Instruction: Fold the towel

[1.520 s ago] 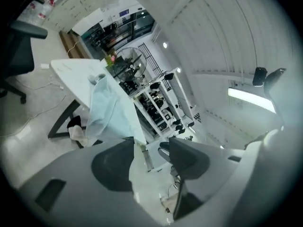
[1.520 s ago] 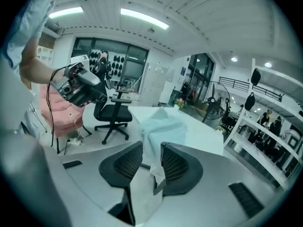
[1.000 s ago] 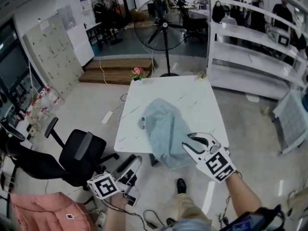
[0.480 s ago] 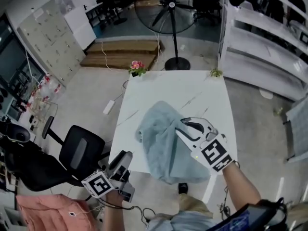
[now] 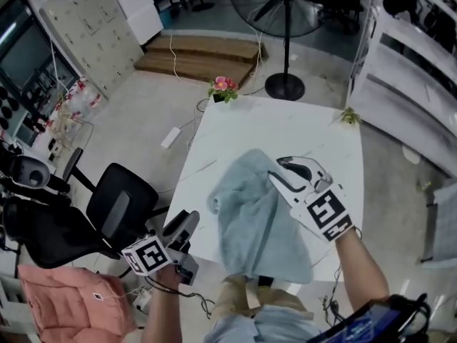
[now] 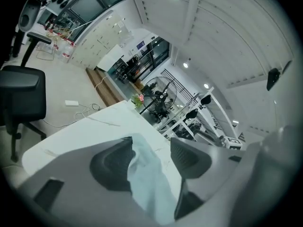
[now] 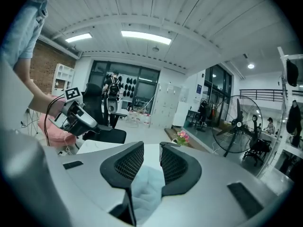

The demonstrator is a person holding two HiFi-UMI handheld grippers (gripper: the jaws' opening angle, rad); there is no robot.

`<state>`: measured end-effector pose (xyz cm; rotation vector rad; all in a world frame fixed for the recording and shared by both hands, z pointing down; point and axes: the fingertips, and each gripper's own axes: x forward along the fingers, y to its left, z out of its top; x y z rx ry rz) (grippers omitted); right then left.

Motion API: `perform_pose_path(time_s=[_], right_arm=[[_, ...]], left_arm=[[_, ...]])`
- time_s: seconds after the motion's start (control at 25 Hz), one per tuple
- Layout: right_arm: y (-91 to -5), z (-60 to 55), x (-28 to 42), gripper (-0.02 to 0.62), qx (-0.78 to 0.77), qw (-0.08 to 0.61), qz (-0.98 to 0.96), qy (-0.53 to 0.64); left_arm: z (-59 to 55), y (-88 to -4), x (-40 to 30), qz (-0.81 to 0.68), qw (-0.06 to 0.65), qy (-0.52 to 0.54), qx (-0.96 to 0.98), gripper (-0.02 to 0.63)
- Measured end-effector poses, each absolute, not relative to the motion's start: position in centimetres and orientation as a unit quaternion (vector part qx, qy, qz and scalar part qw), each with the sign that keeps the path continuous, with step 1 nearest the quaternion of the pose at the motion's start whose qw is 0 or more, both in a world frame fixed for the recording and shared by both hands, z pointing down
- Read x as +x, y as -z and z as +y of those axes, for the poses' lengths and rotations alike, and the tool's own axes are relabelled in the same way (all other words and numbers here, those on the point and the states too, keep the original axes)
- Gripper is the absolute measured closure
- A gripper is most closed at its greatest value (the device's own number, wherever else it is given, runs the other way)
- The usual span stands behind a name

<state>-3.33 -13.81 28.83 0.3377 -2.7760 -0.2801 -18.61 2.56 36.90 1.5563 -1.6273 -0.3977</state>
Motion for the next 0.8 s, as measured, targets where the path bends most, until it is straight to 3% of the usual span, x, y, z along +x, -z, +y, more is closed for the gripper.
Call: perform_pose_path(time_s=[0.4,0.8], right_arm=[[-37.8,-18.2,-8.6,0.474,0.093,0.238,-0.965,0.067],[-45.8,-23.1,-11.5,0.466,0.096,0.319,-0.942,0.041]], left_arm=[[-2.3,-46.8,-21.6,-0.628,0.472,0.127,0.605,0.334],[-5.2,-51.9,-21.0,-0.582,0.52,0.009,0.625,0.344]])
